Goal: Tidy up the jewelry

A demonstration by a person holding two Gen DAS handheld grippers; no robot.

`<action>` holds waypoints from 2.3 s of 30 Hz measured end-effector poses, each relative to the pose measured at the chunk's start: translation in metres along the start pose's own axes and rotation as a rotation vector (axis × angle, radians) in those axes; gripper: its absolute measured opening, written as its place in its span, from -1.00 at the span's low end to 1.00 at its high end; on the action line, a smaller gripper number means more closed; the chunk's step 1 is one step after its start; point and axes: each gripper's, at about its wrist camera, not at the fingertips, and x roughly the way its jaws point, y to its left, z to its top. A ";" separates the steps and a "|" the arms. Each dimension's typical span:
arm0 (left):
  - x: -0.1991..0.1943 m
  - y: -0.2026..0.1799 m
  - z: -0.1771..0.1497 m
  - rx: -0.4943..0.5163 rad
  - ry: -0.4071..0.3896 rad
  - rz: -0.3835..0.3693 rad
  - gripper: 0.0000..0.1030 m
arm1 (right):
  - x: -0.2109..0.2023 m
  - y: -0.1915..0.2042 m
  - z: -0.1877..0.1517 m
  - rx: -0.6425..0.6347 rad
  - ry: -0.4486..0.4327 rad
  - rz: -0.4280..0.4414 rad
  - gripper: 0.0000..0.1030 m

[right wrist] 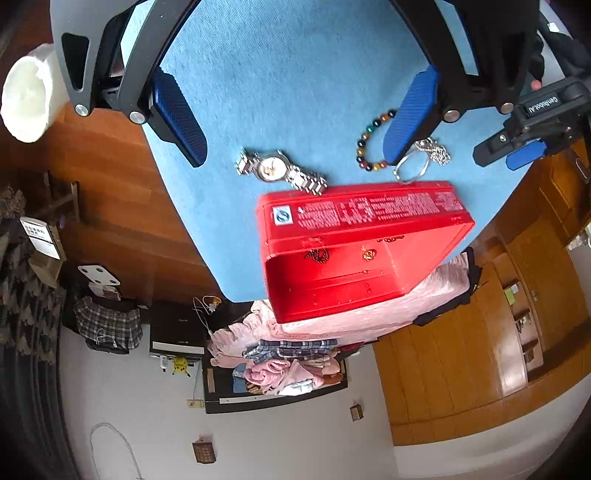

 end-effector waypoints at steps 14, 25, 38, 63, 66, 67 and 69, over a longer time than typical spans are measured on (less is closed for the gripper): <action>0.027 -0.006 0.002 -0.001 0.075 -0.026 0.44 | -0.001 -0.002 -0.013 -0.003 0.014 -0.002 0.83; 0.053 -0.007 0.008 -0.015 0.147 -0.062 0.08 | 0.006 -0.003 -0.012 -0.002 0.026 -0.001 0.83; 0.035 0.000 -0.004 -0.035 0.119 -0.119 -0.98 | 0.010 0.012 -0.011 -0.027 0.041 0.049 0.83; 0.031 0.004 -0.017 0.047 0.131 -0.048 -0.60 | 0.011 0.033 -0.011 -0.054 0.059 0.085 0.83; 0.029 0.007 -0.018 0.005 0.121 -0.068 -0.63 | 0.015 0.037 -0.011 -0.058 0.068 0.097 0.83; 0.028 0.009 -0.018 -0.006 0.118 -0.072 -0.63 | 0.017 0.040 -0.011 -0.068 0.077 0.102 0.83; 0.027 0.013 -0.019 -0.034 0.110 -0.081 -0.64 | 0.023 0.046 -0.013 -0.088 0.097 0.107 0.82</action>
